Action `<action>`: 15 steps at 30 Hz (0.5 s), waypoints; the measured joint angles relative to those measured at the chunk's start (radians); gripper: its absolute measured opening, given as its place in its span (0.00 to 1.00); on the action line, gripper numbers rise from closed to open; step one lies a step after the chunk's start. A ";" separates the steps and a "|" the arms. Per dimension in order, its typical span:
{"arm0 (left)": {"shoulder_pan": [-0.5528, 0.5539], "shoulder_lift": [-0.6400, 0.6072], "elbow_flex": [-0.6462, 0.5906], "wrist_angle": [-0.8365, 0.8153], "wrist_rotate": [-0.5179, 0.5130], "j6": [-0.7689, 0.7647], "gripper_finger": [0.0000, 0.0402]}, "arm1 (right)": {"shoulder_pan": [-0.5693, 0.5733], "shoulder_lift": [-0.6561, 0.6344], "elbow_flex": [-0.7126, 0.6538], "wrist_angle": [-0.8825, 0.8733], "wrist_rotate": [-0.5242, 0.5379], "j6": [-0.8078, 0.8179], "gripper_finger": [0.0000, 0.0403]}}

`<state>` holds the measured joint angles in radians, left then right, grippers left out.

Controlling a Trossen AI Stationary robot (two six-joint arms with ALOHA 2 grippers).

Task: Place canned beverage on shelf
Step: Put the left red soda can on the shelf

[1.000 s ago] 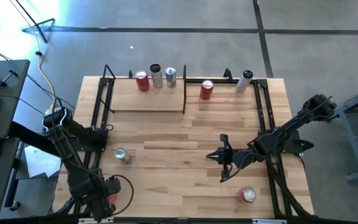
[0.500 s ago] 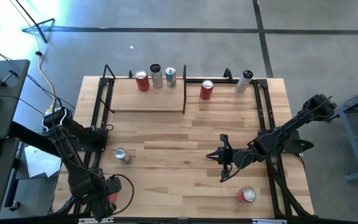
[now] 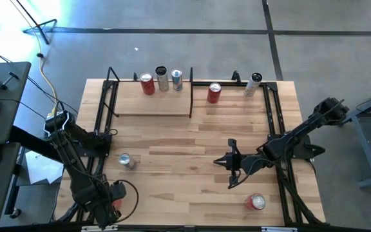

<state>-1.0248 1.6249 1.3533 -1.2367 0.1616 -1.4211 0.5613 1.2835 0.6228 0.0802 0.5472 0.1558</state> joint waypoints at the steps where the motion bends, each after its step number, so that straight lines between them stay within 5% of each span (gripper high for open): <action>1: 0.000 0.000 0.000 0.000 0.001 -0.001 0.65 | 0.000 0.000 0.000 0.000 0.000 0.000 0.00; 15: -0.013 -0.004 -0.078 0.002 0.096 0.003 0.65 | 0.000 0.000 0.000 0.002 0.000 0.000 0.00</action>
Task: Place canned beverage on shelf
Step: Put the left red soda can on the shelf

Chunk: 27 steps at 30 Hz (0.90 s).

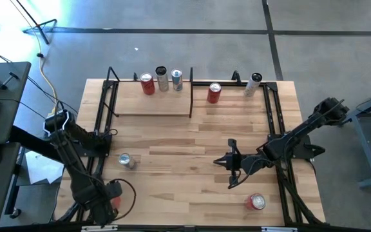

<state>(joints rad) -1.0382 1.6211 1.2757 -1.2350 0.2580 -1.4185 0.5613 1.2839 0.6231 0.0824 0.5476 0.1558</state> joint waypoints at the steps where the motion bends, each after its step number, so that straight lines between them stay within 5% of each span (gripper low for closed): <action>1: -0.001 0.000 0.001 0.002 -0.007 0.010 0.65 | 0.000 0.000 0.000 0.002 0.000 0.000 0.00; 20: 0.038 0.007 0.048 0.019 -0.167 0.070 0.65 | 0.002 0.000 0.000 0.013 0.000 -0.007 0.00; 27: 0.035 0.006 0.049 0.024 -0.191 0.069 0.58 | 0.002 0.000 0.000 0.013 0.000 -0.007 0.00</action>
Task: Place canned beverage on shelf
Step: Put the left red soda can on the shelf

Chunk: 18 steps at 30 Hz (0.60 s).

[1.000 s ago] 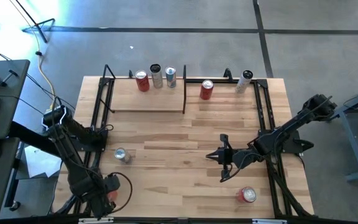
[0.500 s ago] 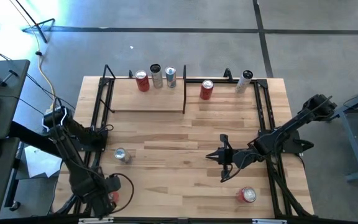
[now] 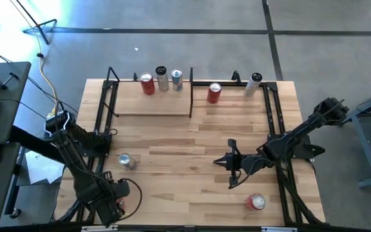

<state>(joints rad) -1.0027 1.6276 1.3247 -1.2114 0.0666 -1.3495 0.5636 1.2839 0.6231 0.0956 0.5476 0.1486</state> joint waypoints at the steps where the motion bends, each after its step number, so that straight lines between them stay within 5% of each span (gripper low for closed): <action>1: -0.001 0.000 0.000 0.007 -0.004 -0.001 0.56 | 0.000 0.000 0.000 0.000 0.000 0.000 0.00; 18: -0.021 0.000 -0.002 -0.024 -0.067 0.060 0.01 | 0.000 0.000 0.000 0.002 0.006 0.003 0.00</action>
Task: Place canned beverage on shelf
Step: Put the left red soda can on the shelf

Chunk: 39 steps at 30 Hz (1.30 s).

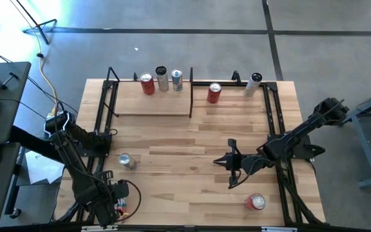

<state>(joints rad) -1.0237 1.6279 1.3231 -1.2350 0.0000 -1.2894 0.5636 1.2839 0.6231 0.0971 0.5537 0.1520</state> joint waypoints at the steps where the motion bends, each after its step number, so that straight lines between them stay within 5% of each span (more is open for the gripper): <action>1: 0.000 0.000 0.000 0.000 -0.005 0.000 0.02 | 0.000 0.000 0.000 0.000 0.000 0.000 0.00; 15: 0.000 -0.002 -0.027 0.098 -0.088 -0.033 0.00 | 0.000 0.000 0.000 0.006 0.001 -0.003 0.00; 22: 0.047 -0.010 -0.028 0.136 0.022 -0.186 0.00 | 0.000 0.000 0.000 0.006 0.001 -0.024 0.00; 33: 0.196 0.002 -0.024 0.328 0.046 -0.299 0.00 | 0.000 0.000 0.000 -0.002 -0.009 -0.030 0.00; 39: 0.175 0.002 -0.021 0.325 0.105 -0.508 0.13 | 0.000 0.000 0.000 -0.003 -0.054 -0.029 0.00</action>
<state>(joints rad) -0.8489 1.6299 1.3025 -0.9100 0.1049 -1.7970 0.5640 1.2839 0.6231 0.0936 0.4998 0.1226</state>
